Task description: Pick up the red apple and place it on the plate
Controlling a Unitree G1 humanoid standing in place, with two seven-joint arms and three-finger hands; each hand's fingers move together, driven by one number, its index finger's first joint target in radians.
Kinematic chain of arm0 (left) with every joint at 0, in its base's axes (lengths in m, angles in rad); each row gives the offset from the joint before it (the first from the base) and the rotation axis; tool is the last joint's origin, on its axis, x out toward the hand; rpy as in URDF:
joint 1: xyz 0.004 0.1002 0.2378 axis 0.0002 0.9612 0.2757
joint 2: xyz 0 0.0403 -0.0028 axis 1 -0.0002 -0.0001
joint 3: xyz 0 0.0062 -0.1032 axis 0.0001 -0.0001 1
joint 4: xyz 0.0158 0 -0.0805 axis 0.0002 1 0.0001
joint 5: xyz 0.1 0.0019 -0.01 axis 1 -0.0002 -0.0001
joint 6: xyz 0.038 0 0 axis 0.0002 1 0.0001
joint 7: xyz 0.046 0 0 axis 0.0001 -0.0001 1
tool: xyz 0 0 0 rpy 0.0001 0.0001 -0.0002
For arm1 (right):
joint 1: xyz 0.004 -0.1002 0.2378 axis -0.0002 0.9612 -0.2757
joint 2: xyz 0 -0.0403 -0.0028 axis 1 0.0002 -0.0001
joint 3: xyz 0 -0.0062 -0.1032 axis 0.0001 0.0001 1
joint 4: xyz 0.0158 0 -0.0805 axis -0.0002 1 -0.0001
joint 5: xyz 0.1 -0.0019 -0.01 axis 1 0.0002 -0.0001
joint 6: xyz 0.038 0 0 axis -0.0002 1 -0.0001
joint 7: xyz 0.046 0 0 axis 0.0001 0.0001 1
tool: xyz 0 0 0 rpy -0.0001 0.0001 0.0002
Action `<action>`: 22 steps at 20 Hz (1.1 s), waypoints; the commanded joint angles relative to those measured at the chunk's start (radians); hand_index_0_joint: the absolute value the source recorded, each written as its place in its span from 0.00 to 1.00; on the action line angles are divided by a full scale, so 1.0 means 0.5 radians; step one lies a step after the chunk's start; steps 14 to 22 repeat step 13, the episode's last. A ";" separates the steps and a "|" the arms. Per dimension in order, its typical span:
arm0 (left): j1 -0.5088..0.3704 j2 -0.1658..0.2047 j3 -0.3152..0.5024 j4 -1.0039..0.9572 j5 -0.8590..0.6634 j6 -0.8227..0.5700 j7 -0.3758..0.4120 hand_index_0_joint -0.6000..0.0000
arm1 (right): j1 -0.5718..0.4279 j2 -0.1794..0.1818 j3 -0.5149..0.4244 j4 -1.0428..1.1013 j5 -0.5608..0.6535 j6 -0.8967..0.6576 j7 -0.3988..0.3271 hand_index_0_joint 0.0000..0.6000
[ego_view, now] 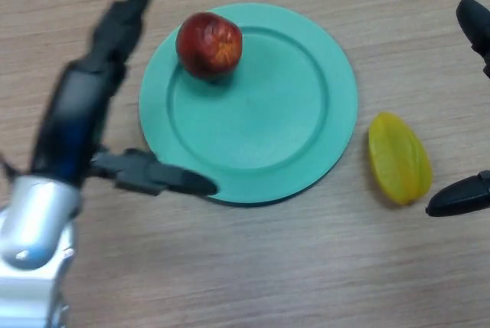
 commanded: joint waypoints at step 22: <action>0.284 0.139 0.689 -0.232 -0.429 -0.739 -0.334 1.00 | -0.085 -0.046 -0.009 -0.102 0.116 -0.244 -0.025 0.00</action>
